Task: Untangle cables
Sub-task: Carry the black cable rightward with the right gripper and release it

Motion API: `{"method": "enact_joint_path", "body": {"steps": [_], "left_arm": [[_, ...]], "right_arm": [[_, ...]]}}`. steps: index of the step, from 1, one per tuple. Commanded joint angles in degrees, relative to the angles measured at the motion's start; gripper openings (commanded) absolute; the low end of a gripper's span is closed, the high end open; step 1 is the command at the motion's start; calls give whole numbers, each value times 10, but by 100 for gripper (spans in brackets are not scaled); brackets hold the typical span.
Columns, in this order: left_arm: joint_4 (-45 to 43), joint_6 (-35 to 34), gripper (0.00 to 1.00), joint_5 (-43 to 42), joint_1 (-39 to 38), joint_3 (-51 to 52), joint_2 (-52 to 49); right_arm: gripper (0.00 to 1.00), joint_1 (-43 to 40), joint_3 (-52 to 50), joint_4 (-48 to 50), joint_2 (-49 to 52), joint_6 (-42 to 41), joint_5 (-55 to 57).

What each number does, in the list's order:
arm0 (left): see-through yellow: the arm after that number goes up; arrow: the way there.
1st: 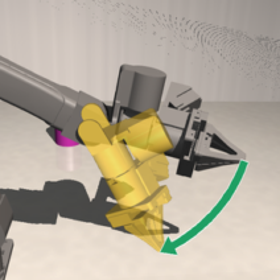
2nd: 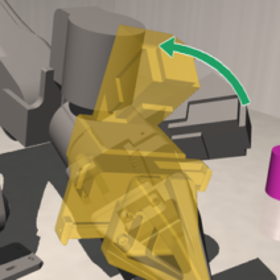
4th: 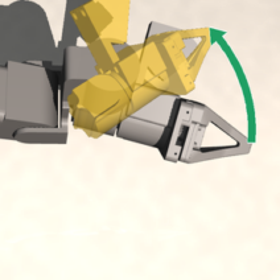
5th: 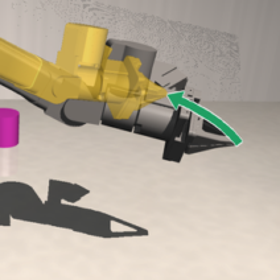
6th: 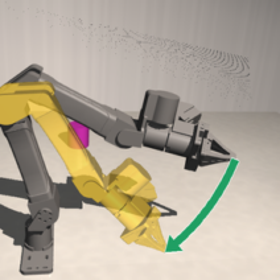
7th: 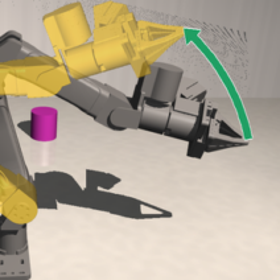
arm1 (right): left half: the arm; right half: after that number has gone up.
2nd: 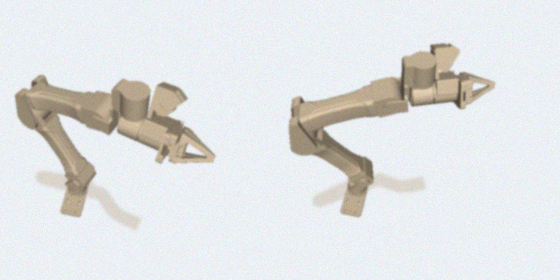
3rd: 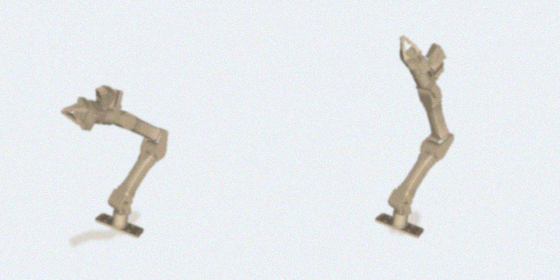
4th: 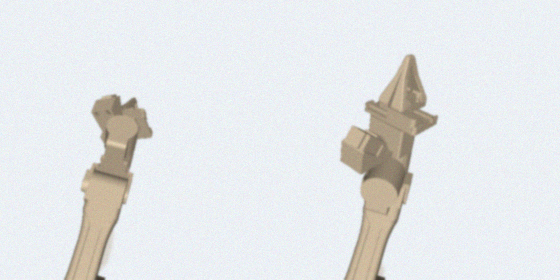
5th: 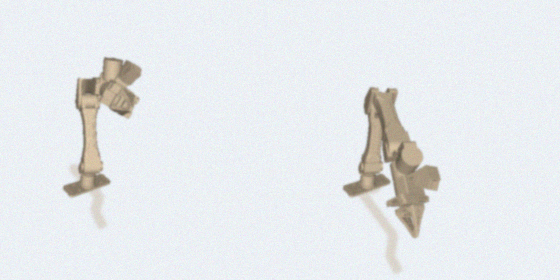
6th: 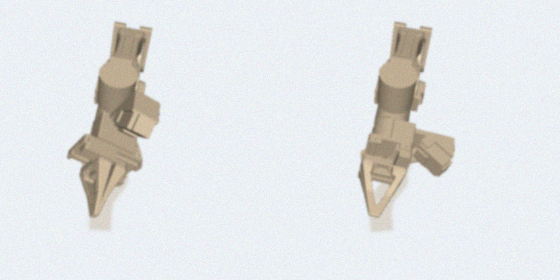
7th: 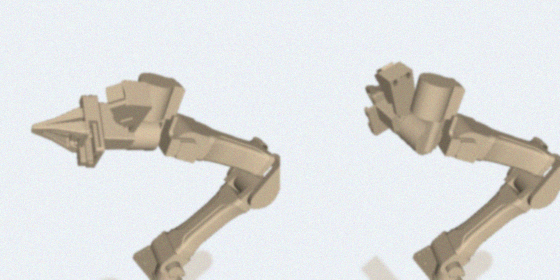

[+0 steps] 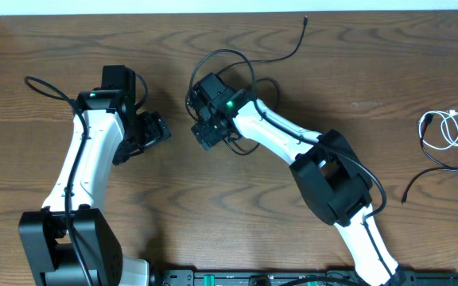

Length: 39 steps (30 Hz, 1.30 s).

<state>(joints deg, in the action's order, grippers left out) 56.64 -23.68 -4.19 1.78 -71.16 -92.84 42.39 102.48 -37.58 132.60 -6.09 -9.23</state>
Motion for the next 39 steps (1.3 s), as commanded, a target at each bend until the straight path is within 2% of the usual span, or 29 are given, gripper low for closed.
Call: {"method": "enact_joint_path", "body": {"steps": [1, 5, 8, 10, 18, 21, 26, 31, 33, 35, 39], "left_arm": [[5, 9, 94, 1, 3, -3, 0], [5, 9, 93, 1, 3, -3, 0], [5, 9, 93, 1, 3, -3, 0], [5, 9, 93, 1, 3, -3, 0], [5, 9, 93, 1, 3, -3, 0], [5, 9, 93, 2, 3, -3, 0], [5, 9, 93, 2, 3, -3, 0], [5, 9, 93, 1, 3, -3, 0], [5, 9, 93, 1, 3, -3, 0], [5, 9, 93, 1, 3, -3, 0], [5, 9, 94, 1, 3, -3, 0]], "right_arm": [[71, 4, -2, 6, 20, 6, -1], [69, 4, -2, 7, 21, 6, 15], [60, 4, -2, -10, 21, 13, 23], [47, 4, -2, -30, 21, 13, 51], [38, 4, -2, -122, 21, 15, 85], [39, 4, -2, -153, 21, 15, 86], [19, 3, -2, -205, 21, 15, 91], [17, 3, -2, -222, 21, 14, 91], [13, 3, -2, -227, 21, 14, 91], [3, 3, -2, -232, 21, 14, 86], [1, 0, -1, -236, 14, -11, 82]]}}
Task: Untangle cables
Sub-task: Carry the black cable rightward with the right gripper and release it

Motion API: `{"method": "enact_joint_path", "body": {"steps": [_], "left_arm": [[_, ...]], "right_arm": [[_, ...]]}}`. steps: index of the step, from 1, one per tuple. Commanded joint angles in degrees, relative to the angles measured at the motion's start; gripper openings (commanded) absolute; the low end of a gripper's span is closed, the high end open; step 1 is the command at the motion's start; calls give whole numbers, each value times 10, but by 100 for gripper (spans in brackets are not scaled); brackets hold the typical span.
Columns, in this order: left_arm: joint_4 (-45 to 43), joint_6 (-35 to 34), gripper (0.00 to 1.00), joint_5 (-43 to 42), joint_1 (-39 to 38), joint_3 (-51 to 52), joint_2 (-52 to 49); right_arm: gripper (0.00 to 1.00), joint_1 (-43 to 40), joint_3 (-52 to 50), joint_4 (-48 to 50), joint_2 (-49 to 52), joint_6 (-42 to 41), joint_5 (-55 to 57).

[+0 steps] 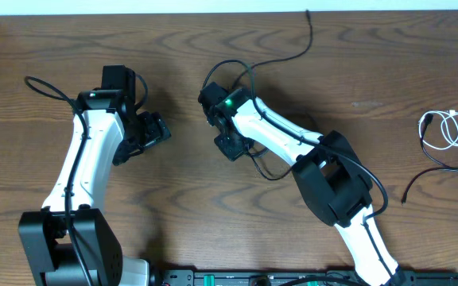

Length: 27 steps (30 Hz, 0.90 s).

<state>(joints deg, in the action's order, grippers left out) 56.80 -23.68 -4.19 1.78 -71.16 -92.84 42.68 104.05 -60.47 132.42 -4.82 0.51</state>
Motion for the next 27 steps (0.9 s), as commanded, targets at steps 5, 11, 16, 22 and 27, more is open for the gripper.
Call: {"method": "enact_joint_path", "body": {"steps": [5, 11, 16, 22, 27], "left_arm": [[3, 9, 94, 1, 3, -3, 0], [3, 9, 93, 1, 3, -3, 0], [3, 9, 93, 1, 3, -3, 0], [3, 9, 93, 1, 3, -3, 0], [3, 9, 94, 1, 3, -3, 0]], "right_arm": [[1, -19, -17, -4, -28, -53, -16], [1, -50, -17, -2, -114, -63, -15], [1, -98, -17, -4, -195, -80, -5], [1, -202, -17, -32, -297, -79, 82], [1, -328, -17, -41, -365, -78, 169]]}}
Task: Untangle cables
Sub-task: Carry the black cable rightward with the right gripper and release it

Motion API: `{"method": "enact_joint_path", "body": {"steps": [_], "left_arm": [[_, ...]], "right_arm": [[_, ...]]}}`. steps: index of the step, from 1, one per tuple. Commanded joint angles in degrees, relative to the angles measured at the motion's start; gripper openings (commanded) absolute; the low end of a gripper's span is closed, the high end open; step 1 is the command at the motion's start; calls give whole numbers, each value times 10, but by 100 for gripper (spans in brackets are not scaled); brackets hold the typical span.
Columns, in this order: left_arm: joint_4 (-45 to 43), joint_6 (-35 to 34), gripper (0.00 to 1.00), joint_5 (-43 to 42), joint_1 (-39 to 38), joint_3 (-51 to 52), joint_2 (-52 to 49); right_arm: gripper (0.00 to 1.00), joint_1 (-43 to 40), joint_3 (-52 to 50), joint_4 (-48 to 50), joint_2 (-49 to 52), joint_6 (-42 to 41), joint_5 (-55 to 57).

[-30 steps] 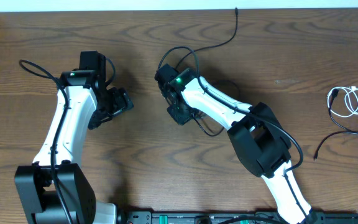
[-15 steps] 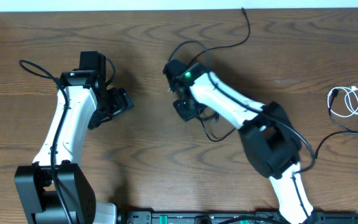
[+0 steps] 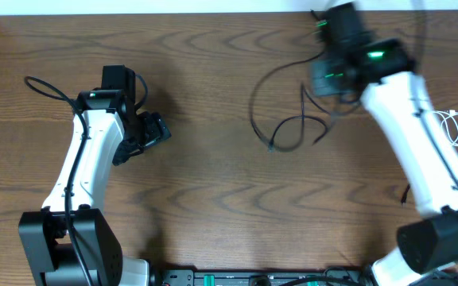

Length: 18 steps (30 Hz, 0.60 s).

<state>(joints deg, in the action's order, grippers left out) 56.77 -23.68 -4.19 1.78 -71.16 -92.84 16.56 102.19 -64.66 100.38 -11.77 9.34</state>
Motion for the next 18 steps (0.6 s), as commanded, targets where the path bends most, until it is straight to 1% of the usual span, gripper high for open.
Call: {"method": "enact_joint_path", "body": {"steps": [1, 3, 6, 9, 10, 14, 17, 18], "left_arm": [[3, 9, 93, 1, 3, -3, 0], [4, 9, 93, 1, 3, -3, 0], [4, 9, 93, 1, 3, -3, 0], [3, 9, 93, 1, 3, -3, 0], [3, 9, 93, 1, 3, -3, 0], [3, 9, 93, 1, 3, -3, 0], [4, 9, 94, 1, 3, -3, 0], [4, 7, 93, 1, 3, -3, 0]], "right_arm": [[1, -85, 2, 2, -51, -8, 89], [2, -151, 2, 12, -69, -9, 116], [2, -234, 2, 30, -82, -11, 121], [3, -347, 2, 40, -85, -44, 118], [3, -371, 1, 42, -84, -46, 111], [3, -453, 1, 64, -81, -45, 38], [5, -478, 1, 75, -77, -45, 4], [8, -482, 1, 80, -70, -45, -3]]}}
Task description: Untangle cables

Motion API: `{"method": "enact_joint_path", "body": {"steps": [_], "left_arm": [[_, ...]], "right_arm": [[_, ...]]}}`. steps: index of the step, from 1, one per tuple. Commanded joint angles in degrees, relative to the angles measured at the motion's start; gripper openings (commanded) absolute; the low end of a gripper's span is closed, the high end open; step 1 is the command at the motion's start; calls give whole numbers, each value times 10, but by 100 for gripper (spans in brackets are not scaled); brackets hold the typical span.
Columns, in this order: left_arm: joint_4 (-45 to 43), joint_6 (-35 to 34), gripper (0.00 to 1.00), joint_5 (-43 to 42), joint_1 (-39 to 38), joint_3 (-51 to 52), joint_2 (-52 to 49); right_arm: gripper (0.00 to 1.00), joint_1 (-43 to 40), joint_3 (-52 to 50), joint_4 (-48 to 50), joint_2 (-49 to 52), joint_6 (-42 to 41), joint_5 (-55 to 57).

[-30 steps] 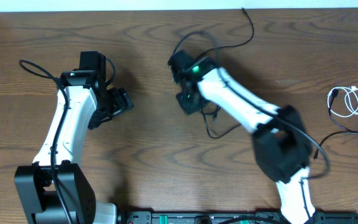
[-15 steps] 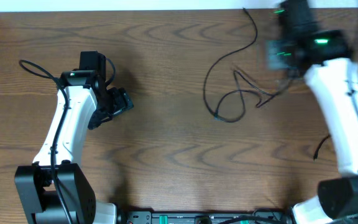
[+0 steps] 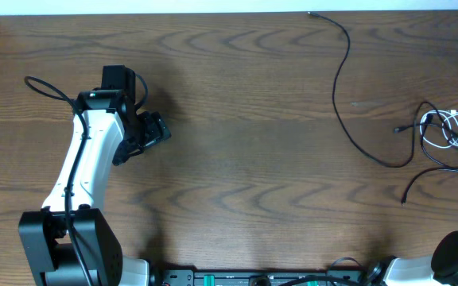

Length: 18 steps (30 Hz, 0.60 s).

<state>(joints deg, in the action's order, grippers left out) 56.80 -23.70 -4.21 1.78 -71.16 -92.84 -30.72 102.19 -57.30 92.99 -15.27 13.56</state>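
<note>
A long black cable (image 3: 342, 87) lies loose on the right of the table. It runs from the far edge down in one open curve, then turns up toward a white coiled cable (image 3: 456, 127) at the right edge. A second black cable (image 3: 420, 178) lies just below the white coil. My left gripper (image 3: 154, 132) hovers over bare wood at the left, far from every cable; its jaws are too dark to read. Of my right arm only the base shows at the bottom right corner, and its gripper is out of view.
The wooden table (image 3: 237, 159) fills the view. A black cable loop of the left arm's own wiring (image 3: 46, 87) sticks out at the far left. A black rail with green parts (image 3: 253, 278) runs along the front edge.
My right arm was over the right-centre of the table with the black cable looped beneath it; now it has gone from view, and the cable lies in one open curve further right. My left arm is unchanged.
First my right gripper was at a tangle of black cable in the middle of the table, and it was still there at the following moment. Later it was at the upper right with the cable trailing. Now the cable lies spread out by the white coil.
</note>
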Motion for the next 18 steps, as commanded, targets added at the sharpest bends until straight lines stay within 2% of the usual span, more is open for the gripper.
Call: {"method": "enact_joint_path", "body": {"steps": [1, 3, 4, 12, 18], "left_arm": [[3, 7, 93, 1, 3, -3, 0], [3, 7, 93, 1, 3, -3, 0], [4, 7, 94, 1, 3, -3, 0], [3, 7, 93, 2, 3, -3, 0], [4, 7, 94, 2, 3, -3, 0]], "right_arm": [[11, -9, 1, 7, 14, -7, -49], [35, -7, 1, 7, 28, 10, -77], [60, -5, 1, 5, 41, 43, -130], [65, 53, 1, -7, 80, 158, -426], [64, 157, 1, -25, 128, 188, -339]]}}
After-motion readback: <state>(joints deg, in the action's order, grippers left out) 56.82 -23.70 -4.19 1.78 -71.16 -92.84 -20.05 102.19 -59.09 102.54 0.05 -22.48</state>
